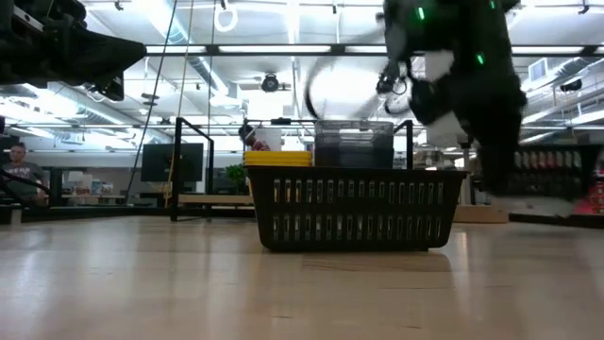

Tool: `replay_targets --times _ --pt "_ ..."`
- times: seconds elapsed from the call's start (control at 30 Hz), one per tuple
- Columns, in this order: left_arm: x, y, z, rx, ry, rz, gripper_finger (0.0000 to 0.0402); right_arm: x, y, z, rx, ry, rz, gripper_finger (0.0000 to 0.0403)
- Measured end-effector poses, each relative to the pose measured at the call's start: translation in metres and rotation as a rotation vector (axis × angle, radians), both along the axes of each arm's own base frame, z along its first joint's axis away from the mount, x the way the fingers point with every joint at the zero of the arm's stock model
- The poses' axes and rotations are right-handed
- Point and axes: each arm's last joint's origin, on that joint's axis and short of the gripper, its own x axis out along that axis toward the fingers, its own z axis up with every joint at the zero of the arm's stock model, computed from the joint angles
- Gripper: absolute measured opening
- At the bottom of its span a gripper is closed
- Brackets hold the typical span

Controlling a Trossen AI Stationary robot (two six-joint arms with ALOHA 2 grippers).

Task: Stack baskets on shelf by color
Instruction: Stack the top black bin on top of the middle black bin

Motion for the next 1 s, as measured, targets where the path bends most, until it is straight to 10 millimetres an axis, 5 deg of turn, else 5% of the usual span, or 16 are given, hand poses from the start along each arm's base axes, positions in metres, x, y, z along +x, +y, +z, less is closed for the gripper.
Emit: replay_targets --times 0.23,0.57,0.83,1.0 --pt "0.0 0.0 0.0 0.0 0.0 0.0 0.0028 0.026 0.012 0.065 -0.006 -0.213 -0.021 0.0003" --pt "0.0 0.0 0.0 0.0 0.0 0.0 0.0033 0.05 0.064 0.147 0.063 -0.671 -0.243 0.0002" --pt "0.0 0.0 0.0 0.0 0.001 0.0 0.003 0.064 0.093 0.16 0.186 -0.911 -0.438 0.0003" --pt "0.0 0.0 0.0 -0.001 -0.002 0.0 0.0023 0.085 0.103 0.136 0.208 -0.886 -0.517 0.0002"
